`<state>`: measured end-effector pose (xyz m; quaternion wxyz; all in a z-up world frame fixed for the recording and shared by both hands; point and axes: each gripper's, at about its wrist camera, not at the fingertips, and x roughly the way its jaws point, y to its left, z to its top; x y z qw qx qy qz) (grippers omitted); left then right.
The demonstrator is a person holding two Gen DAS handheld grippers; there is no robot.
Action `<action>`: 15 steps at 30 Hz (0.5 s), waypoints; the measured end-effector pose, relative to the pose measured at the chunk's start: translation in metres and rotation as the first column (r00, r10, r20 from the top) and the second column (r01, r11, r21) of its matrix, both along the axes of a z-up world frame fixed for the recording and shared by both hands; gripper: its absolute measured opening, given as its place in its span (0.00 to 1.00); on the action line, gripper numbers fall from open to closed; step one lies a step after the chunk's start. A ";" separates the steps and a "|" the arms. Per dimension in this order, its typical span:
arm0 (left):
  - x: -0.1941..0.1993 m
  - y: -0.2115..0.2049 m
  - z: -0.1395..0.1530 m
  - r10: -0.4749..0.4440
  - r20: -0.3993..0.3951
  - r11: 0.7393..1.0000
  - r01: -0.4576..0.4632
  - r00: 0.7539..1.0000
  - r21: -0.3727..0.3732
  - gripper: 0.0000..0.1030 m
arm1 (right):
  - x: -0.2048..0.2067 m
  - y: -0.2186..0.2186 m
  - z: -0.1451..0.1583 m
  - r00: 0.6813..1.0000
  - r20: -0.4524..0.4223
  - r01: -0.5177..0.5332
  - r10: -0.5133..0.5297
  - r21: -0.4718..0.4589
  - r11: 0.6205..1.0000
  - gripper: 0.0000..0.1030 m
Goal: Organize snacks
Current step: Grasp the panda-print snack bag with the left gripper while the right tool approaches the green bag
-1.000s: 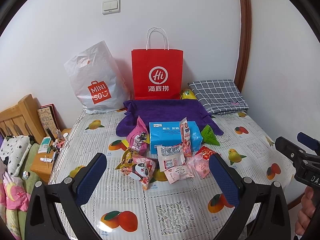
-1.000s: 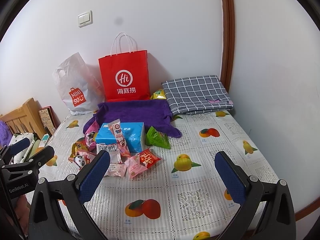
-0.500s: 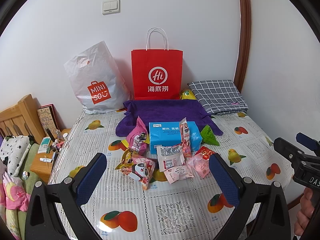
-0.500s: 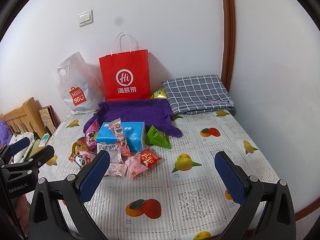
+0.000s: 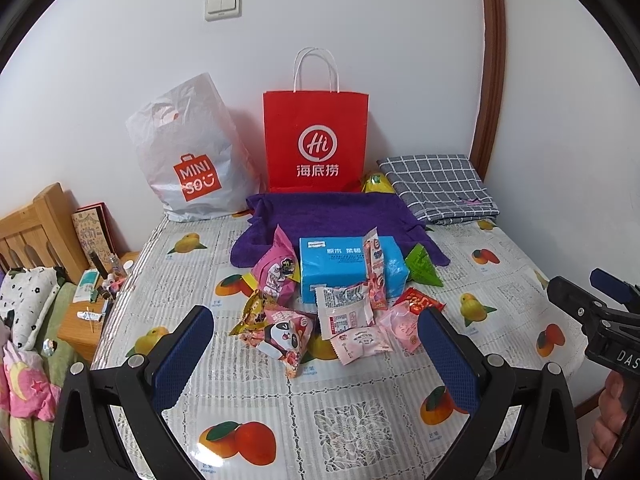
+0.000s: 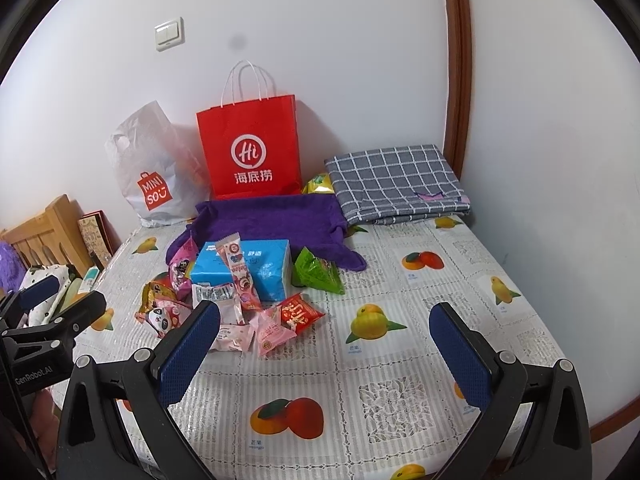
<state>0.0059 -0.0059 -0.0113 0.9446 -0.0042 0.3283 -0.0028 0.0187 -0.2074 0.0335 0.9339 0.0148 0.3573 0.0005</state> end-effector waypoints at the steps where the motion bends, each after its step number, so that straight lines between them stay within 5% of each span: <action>1: 0.002 0.001 -0.002 0.003 -0.006 1.000 -0.003 1.000 0.000 1.00 | 0.002 -0.001 -0.003 1.000 -0.007 0.002 -0.002 0.003 1.000 1.00; 15: 0.041 0.040 -0.055 0.062 -0.113 0.998 -0.065 0.992 -0.016 1.00 | 0.037 -0.008 -0.061 0.993 -0.120 0.024 -0.022 0.014 1.000 1.00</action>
